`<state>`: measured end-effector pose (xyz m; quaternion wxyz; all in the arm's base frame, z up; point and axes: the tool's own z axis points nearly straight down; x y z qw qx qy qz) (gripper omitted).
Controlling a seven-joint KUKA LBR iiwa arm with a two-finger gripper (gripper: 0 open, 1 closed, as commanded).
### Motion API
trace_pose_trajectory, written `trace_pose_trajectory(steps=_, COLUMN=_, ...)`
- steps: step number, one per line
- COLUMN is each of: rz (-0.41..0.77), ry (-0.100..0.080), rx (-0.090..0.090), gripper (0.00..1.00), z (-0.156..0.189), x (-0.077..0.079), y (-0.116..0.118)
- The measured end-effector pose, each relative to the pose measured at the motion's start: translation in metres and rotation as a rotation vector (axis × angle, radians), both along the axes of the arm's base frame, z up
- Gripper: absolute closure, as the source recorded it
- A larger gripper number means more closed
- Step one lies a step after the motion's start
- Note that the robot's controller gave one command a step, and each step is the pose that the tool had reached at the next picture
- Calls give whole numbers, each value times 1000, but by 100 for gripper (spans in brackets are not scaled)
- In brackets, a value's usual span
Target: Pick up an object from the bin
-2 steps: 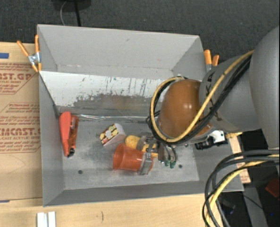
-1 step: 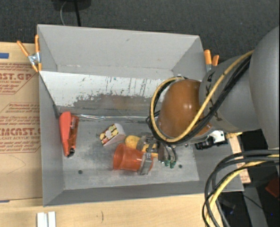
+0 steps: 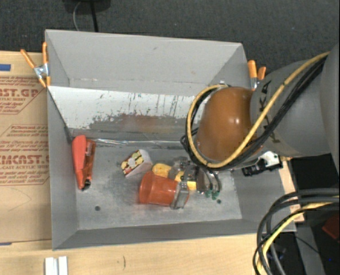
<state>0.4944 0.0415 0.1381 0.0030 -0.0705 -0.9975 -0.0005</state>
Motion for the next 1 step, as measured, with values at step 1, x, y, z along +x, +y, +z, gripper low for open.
trace_pose_trajectory(steps=1, rz=34, ry=-6, rx=0, gripper=100, z=69, x=2, y=-2)
